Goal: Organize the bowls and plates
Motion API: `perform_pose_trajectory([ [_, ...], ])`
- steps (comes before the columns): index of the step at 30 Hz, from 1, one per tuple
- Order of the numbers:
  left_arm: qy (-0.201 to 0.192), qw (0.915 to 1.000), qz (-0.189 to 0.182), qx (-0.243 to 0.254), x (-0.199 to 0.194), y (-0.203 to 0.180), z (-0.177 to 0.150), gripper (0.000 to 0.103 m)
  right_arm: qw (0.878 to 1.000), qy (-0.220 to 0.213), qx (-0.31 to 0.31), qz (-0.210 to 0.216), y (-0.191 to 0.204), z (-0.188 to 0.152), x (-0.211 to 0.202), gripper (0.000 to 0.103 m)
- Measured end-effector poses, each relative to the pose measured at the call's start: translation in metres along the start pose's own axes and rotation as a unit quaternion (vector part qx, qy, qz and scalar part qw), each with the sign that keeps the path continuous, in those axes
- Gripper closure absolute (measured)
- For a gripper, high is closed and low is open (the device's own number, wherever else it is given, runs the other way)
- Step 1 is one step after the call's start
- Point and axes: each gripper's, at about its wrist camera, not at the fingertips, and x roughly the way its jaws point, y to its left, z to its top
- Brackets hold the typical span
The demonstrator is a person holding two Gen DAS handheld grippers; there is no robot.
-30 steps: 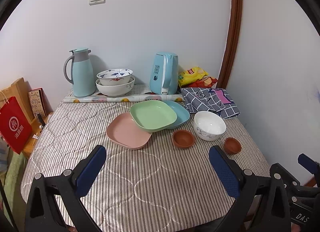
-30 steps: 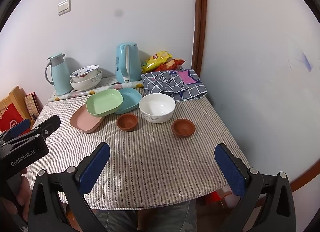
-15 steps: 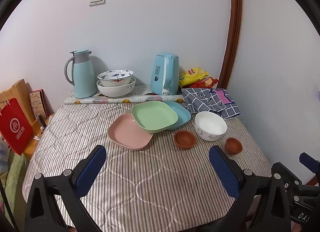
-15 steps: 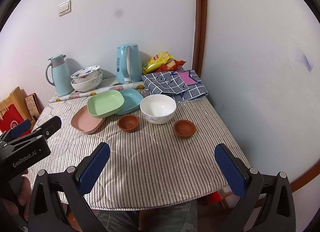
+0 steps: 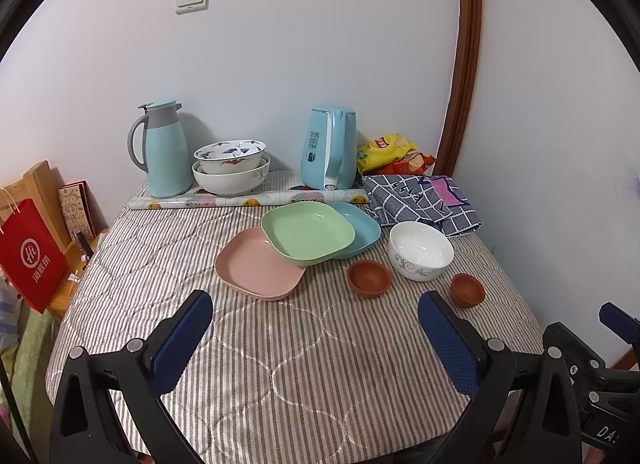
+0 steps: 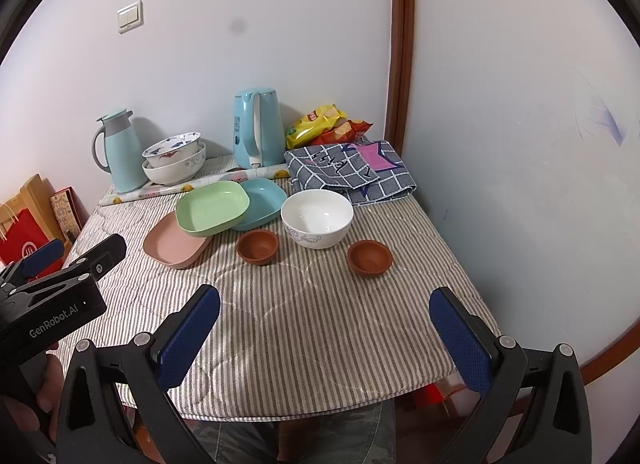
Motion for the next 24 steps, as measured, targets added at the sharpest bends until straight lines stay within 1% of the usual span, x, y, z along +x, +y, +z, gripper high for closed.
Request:
perform_pose_trajectory([
  [24,0.000,1.0000,-0.002,-0.002,-0.0009,0.0002,-0.0017,0.000,1.000,-0.003,-0.002,0.001,0.0037,0.0006,-0.0048,0.000],
])
